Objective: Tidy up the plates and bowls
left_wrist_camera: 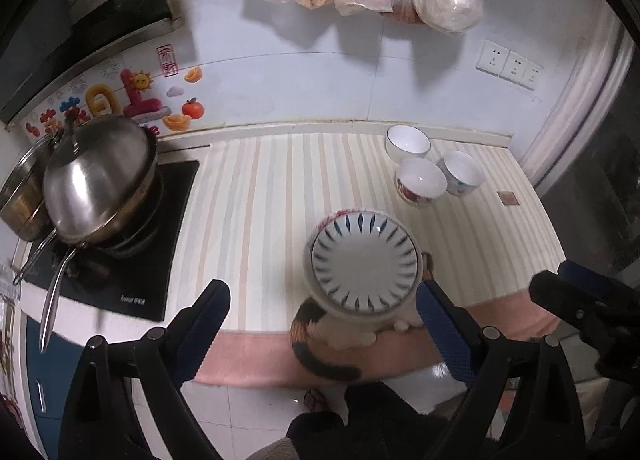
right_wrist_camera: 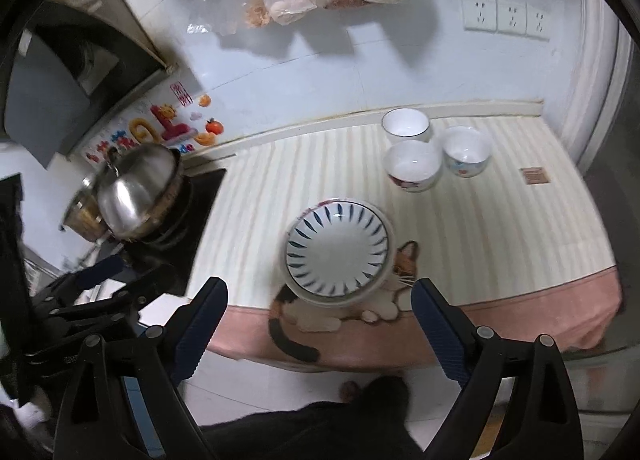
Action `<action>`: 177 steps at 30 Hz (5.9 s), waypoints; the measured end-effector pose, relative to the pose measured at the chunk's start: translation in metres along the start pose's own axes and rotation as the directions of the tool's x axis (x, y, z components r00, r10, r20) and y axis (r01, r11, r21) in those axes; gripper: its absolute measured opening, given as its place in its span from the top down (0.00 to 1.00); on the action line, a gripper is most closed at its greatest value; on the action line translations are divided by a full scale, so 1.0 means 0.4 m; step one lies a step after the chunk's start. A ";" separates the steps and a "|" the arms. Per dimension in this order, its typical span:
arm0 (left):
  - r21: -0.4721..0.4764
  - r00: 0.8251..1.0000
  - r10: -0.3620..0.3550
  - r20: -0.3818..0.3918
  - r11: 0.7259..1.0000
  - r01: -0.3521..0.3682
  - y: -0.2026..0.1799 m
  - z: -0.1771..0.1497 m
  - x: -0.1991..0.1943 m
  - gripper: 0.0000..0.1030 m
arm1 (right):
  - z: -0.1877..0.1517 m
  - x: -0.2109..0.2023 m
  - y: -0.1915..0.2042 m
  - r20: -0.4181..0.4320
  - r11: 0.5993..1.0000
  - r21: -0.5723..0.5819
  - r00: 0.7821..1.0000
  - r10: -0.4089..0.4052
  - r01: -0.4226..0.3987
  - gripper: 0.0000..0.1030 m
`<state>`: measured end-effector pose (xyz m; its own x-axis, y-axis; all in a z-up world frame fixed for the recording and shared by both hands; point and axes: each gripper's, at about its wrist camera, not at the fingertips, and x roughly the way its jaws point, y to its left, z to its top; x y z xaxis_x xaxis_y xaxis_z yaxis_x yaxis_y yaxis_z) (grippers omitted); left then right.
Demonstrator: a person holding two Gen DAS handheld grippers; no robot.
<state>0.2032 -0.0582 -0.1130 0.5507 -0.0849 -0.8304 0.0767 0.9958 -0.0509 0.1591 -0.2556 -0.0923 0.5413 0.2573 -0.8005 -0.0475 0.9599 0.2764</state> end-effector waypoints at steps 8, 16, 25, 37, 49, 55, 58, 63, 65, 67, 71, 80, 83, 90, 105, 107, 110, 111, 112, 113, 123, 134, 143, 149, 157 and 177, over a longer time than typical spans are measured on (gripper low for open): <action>0.022 0.998 -0.011 -0.059 1.000 0.013 -0.093 0.186 0.253 0.07 | 0.143 0.163 -0.233 -0.018 0.988 0.139 0.998 0.066 -0.063 0.08; -0.046 0.959 -0.113 -0.260 0.993 0.104 -0.208 0.359 0.627 0.33 | 0.320 0.462 -0.507 -0.138 0.972 0.234 0.989 0.050 -0.016 0.17; -0.024 0.879 -0.140 -0.456 0.989 0.145 -0.326 0.400 0.947 0.65 | 0.417 0.791 -0.684 -0.261 0.956 0.293 0.960 0.101 -0.021 0.55; 0.038 0.871 -0.131 -0.474 0.985 0.168 -0.380 0.368 0.975 0.81 | 0.433 0.915 -0.689 -0.328 0.975 0.221 0.942 0.067 0.008 0.84; 0.056 0.892 -0.162 -0.422 0.977 0.204 -0.423 0.293 0.759 0.81 | 0.391 0.752 -0.651 -0.327 0.983 0.183 0.941 0.089 -0.030 0.84; 0.073 0.893 -0.174 -0.416 0.972 0.223 -0.462 0.257 0.704 0.81 | 0.340 0.650 -0.667 -0.321 0.982 0.187 0.943 0.093 -0.034 0.84; 0.078 0.885 -0.181 -0.429 0.969 0.235 -0.472 0.235 0.704 0.81 | 0.303 0.609 -0.689 -0.324 0.983 0.183 0.942 0.083 -0.023 0.84; 0.098 0.868 -0.182 -0.462 0.962 0.254 -0.521 0.182 0.719 0.81 | 0.240 0.580 -0.737 -0.346 0.978 0.207 0.935 0.081 -0.008 0.84; 0.112 0.865 -0.173 -0.471 0.961 0.253 -0.547 0.160 0.733 0.81 | 0.217 0.579 -0.756 -0.355 0.975 0.220 0.931 0.080 0.000 0.84; 0.122 0.859 -0.165 -0.484 0.960 0.252 -0.563 0.140 0.744 0.81 | 0.194 0.584 -0.779 -0.367 0.973 0.231 0.927 0.080 0.008 0.84; 0.146 0.856 -0.142 -0.497 0.959 0.244 -0.587 0.107 0.764 0.81 | 0.160 0.597 -0.816 -0.385 0.970 0.241 0.920 0.074 0.023 0.84; 0.163 0.845 -0.115 -0.522 0.959 0.231 -0.620 0.080 0.798 0.81 | 0.123 0.630 -0.844 -0.411 0.964 0.263 0.908 0.076 0.039 0.84; 0.181 0.851 -0.101 -0.516 0.958 0.223 -0.628 0.086 0.804 0.81 | 0.118 0.635 -0.851 -0.421 0.962 0.269 0.903 0.081 0.039 0.84; 0.183 0.848 -0.091 -0.522 0.959 0.215 -0.634 0.085 0.806 0.81 | 0.115 0.635 -0.855 -0.427 0.961 0.274 0.900 0.092 0.032 0.84; 0.126 0.890 -0.152 -0.430 0.966 0.226 -0.610 0.262 0.708 0.72 | 0.218 0.550 -0.914 -0.364 0.937 0.347 0.915 0.173 -0.039 0.80; 0.092 0.895 -0.169 -0.412 0.970 0.225 -0.612 0.319 0.734 0.71 | 0.267 0.533 -0.931 -0.328 0.931 0.361 0.927 0.184 -0.057 0.67; 0.054 0.895 -0.181 -0.408 0.974 0.221 -0.624 0.399 0.803 0.71 | 0.346 0.540 -0.958 -0.285 0.929 0.363 0.940 0.184 -0.072 0.52; 0.044 0.892 -0.181 -0.413 0.975 0.218 -0.627 0.420 0.831 0.71 | 0.373 0.549 -0.965 -0.272 0.931 0.358 0.946 0.175 -0.069 0.52; 0.033 0.887 -0.189 -0.422 0.974 0.223 -0.631 0.438 0.857 0.71 | 0.401 0.564 -0.976 -0.258 0.931 0.360 0.951 0.169 -0.068 0.52; 0.026 0.882 -0.193 -0.430 0.974 0.226 -0.636 0.452 0.882 0.71 | 0.424 0.580 -0.988 -0.249 0.927 0.369 0.953 0.171 -0.070 0.52; 0.101 0.860 -0.137 -0.491 0.972 0.212 -0.700 0.466 1.051 0.80 | 0.537 0.796 -1.007 -0.297 0.924 0.381 0.945 0.139 -0.016 0.63; 0.078 0.868 -0.156 -0.471 0.973 0.218 -0.693 0.464 1.043 0.82 | 0.524 0.832 -0.991 -0.312 0.942 0.332 0.948 0.060 0.049 0.85; 0.120 0.889 -0.145 -0.434 0.969 0.216 -0.700 0.469 0.962 0.82 | 0.531 0.779 -0.975 -0.294 0.949 0.312 0.954 0.053 0.043 0.86; 0.140 0.900 -0.155 -0.407 0.963 0.229 -0.691 0.462 0.858 0.82 | 0.526 0.688 -0.947 -0.269 0.953 0.302 0.961 0.058 0.027 0.86; 0.156 0.910 -0.153 -0.384 0.961 0.227 -0.675 0.408 0.729 0.82 | 0.471 0.554 -0.887 -0.233 0.954 0.299 0.970 0.063 0.010 0.86; 0.210 0.863 -0.130 -0.489 0.942 0.261 -0.655 0.210 0.673 0.82 | 0.195 0.456 -0.830 -0.307 0.936 0.351 0.948 0.084 0.031 0.86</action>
<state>0.4013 -0.3448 -0.2768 0.0590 -0.1852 -0.9809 0.3909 0.9084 -0.1480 0.3390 -0.5361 -0.2886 0.2511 0.3590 -0.8989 0.2667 0.8671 0.4208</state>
